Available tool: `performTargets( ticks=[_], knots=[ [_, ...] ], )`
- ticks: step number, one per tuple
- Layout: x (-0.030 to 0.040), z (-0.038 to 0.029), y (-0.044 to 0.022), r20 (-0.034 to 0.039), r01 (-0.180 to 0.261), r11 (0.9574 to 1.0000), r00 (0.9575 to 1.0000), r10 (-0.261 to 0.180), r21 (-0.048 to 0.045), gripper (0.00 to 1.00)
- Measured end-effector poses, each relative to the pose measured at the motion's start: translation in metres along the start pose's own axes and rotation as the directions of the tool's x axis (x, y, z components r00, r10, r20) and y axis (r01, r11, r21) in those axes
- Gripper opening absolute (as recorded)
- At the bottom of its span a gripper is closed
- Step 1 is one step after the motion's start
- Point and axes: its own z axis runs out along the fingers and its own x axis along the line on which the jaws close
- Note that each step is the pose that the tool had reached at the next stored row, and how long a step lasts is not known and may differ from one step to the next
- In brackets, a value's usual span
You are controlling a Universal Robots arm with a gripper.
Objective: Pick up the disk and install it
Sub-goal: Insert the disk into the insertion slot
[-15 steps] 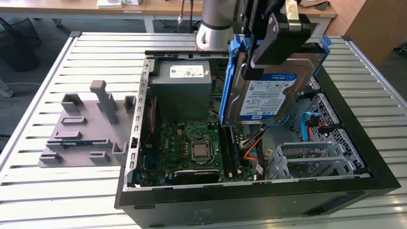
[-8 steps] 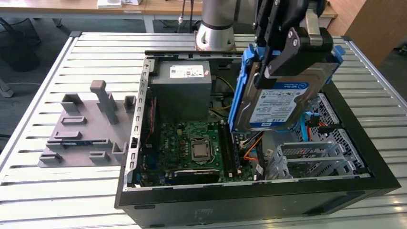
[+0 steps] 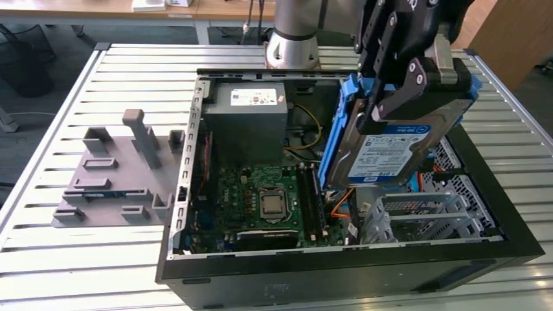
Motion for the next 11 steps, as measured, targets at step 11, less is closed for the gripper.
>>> performTargets(
  ticks=[11],
  knots=[
    [0.0086, 0.0083, -0.0196, 0.0000, -0.002, 1.0000, 1.0000, 0.002, 0.0001, 0.36]
  ],
)
